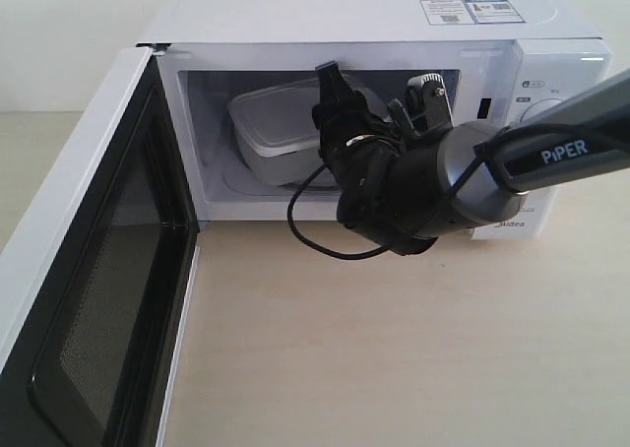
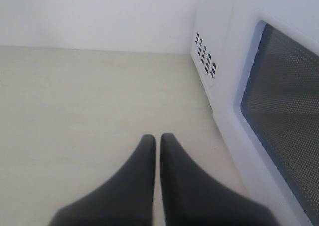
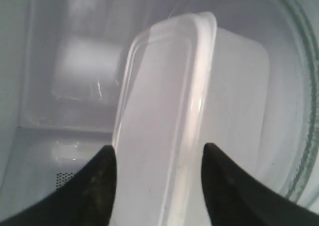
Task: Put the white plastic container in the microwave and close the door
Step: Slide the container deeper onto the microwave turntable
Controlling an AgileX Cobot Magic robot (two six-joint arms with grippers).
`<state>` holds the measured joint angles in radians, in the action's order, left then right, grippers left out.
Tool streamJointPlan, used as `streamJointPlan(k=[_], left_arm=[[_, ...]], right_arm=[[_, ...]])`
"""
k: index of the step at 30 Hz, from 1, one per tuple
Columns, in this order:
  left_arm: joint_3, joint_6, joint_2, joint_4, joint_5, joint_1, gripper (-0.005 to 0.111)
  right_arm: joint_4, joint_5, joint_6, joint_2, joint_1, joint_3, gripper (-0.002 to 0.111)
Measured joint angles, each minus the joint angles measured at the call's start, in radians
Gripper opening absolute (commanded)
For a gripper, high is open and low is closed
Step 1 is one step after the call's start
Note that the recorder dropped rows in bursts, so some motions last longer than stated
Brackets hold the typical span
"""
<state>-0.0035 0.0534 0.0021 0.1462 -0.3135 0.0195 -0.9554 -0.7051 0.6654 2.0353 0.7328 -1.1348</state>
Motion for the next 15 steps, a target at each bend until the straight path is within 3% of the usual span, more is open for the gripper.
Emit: streamJointPlan(k=[4, 15], left_arm=[[0.000, 0.000, 0.000, 0.000, 0.000, 0.000, 0.004], [0.000, 0.000, 0.000, 0.000, 0.000, 0.000, 0.004]], right_arm=[[-0.004, 0.002, 0.000, 0.000, 0.000, 0.000, 0.030], [-0.004, 0.044, -0.004, -0.075, 0.000, 0.120, 0.030]])
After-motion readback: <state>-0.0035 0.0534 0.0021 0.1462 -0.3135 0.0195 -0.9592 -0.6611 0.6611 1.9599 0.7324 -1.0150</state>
